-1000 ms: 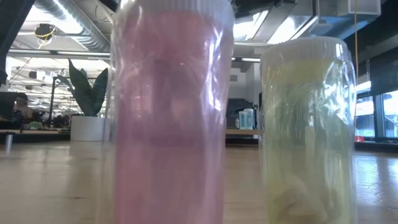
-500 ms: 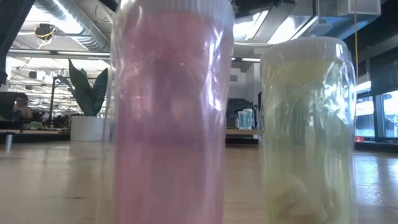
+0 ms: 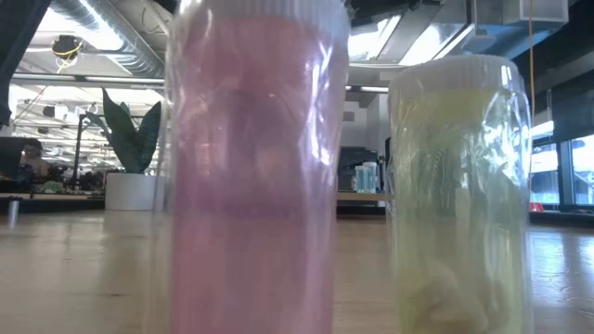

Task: Pick and place medicine bottles onto shelf by color
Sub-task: Put the yellow pill bottle on the shelf aligned with the other yellow pill bottles

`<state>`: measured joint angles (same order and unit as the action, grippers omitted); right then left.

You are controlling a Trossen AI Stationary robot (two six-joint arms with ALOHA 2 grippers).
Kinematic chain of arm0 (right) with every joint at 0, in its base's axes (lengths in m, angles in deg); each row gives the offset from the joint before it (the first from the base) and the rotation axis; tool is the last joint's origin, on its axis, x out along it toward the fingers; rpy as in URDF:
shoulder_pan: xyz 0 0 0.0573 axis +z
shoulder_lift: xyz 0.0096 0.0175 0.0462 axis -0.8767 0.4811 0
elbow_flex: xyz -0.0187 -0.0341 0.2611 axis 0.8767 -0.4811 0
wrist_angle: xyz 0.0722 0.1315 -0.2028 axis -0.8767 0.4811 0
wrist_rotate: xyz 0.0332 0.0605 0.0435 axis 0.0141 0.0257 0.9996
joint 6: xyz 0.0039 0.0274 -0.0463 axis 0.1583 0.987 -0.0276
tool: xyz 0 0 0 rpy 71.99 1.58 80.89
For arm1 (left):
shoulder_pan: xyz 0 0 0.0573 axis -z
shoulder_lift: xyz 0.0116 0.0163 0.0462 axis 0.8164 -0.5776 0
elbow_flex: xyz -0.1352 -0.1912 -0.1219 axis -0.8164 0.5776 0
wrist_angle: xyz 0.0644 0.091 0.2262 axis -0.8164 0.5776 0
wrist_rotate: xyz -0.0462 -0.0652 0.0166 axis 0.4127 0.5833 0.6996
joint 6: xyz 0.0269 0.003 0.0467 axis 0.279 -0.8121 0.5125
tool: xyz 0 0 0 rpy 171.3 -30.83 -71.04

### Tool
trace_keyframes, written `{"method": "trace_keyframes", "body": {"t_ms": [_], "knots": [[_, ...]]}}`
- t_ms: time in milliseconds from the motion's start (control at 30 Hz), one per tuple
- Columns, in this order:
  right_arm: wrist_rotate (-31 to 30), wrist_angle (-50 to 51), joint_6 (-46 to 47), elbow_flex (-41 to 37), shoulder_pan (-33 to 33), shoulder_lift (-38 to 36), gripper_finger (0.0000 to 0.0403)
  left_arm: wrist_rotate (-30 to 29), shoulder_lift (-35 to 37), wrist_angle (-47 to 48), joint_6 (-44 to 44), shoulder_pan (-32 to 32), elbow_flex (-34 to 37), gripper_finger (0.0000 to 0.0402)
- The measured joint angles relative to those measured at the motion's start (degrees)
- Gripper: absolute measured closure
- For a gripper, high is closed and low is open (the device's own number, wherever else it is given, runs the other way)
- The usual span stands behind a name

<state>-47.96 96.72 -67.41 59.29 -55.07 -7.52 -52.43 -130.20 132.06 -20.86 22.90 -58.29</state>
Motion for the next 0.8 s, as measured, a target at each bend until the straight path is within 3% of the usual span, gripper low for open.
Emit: {"method": "trace_keyframes", "body": {"t_ms": [567, 800], "knots": [[0.0, 0.0, 0.0, 0.0, 0.0, 0.0, 0.0205, -0.1, 0.1, 10.3, -2.9, 1.0, -10.5, 0.0229], [0.0, 0.0, 0.0, 0.0, 0.0, 0.0, 0.0205, 2.1, 0.1, 13.8, -5.0, 2.6, -11.0, 0.0229]]}}
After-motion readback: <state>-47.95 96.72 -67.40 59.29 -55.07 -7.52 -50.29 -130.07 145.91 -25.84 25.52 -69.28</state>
